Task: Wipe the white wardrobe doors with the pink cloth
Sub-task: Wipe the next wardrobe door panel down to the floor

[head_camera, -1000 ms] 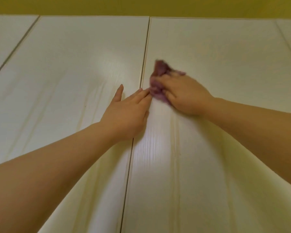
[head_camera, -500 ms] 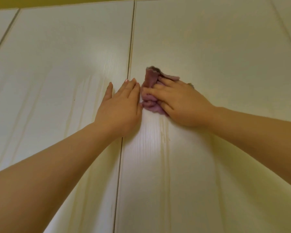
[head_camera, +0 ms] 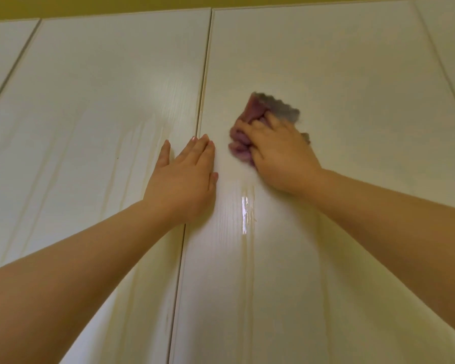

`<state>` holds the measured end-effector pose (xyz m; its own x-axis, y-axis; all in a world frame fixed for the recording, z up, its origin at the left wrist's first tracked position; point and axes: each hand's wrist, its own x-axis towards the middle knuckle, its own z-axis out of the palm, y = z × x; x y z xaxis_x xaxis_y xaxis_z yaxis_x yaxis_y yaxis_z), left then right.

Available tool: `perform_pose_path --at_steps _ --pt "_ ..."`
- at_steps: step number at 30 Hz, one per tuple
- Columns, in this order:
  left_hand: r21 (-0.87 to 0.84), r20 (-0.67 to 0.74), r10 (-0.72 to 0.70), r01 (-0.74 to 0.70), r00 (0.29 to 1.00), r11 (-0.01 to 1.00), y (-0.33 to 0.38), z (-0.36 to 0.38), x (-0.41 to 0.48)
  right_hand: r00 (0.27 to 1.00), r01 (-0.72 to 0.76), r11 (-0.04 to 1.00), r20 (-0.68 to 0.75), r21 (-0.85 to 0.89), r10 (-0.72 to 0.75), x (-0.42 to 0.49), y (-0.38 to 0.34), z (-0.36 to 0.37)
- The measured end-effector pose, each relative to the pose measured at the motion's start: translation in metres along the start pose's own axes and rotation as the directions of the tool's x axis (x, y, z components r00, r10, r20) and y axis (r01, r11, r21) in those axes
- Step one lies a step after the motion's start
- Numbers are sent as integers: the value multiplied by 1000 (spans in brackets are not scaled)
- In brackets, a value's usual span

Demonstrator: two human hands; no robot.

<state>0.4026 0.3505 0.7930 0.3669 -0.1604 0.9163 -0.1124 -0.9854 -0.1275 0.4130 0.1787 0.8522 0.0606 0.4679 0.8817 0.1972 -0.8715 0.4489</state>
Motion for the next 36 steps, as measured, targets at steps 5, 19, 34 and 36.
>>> perform_pose_path --at_steps 5,19,34,36 --pt "-21 81 12 -11 997 1000 1 -6 -4 965 196 957 133 214 -228 -16 23 -16" --pt "-171 -100 34 -51 994 984 43 -9 14 977 -189 979 -82 82 196 -57 54 -22" --pt "-97 -133 -92 79 987 992 63 5 14 999 -34 997 16 65 33 -84 78 -31" --pt "-88 -122 -88 77 989 993 63 4 14 944 -302 951 -117 60 307 -77 103 -38"
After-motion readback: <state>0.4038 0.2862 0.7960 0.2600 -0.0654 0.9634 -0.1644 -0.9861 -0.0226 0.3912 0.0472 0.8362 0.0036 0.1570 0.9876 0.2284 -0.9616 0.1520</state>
